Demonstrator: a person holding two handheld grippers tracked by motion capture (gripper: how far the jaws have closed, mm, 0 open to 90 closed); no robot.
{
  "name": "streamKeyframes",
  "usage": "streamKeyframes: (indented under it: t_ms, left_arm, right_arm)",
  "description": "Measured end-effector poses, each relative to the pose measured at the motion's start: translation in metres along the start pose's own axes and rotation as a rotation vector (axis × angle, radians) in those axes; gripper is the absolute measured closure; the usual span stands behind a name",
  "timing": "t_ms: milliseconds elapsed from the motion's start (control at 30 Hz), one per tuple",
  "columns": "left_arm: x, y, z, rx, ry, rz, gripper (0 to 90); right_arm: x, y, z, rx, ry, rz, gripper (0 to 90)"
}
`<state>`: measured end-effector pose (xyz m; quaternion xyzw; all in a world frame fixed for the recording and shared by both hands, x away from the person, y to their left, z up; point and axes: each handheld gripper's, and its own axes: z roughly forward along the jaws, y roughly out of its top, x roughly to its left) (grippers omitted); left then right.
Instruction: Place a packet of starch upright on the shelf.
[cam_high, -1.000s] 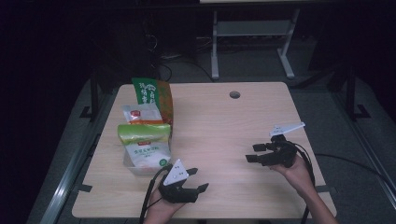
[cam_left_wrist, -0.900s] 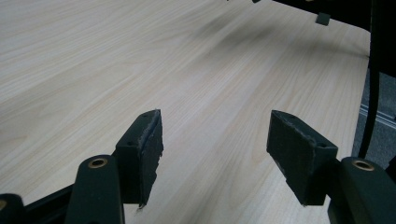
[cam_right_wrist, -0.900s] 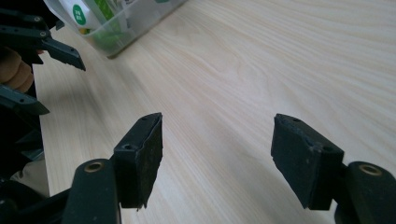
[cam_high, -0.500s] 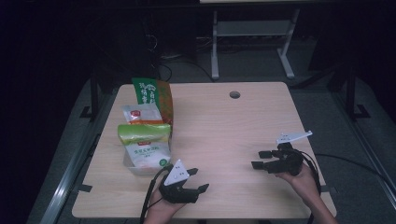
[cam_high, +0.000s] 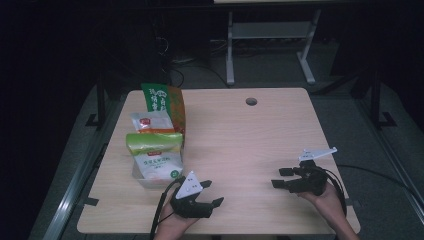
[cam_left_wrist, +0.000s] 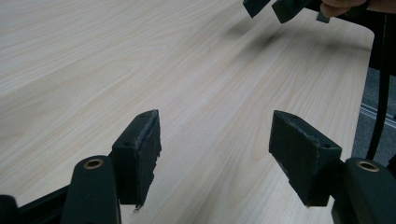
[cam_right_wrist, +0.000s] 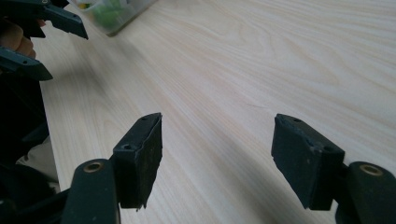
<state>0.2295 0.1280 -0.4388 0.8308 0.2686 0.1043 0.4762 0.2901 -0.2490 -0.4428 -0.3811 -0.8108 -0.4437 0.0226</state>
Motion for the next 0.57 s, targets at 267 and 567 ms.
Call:
streamKeyframes:
  t_ms: [267,567]
  left_arm:
    - [0.000,0.000,0.000,-0.001,-0.004,-0.002,31.9]
    - [-0.002,0.001,-0.002,0.000,-0.013,0.003,30.8]
  right_arm:
    - [0.003,-0.007,-0.005,-0.022,-0.003,0.001,32.0]
    - [0.011,-0.015,-0.008,-0.055,-0.014,-0.012,29.5]
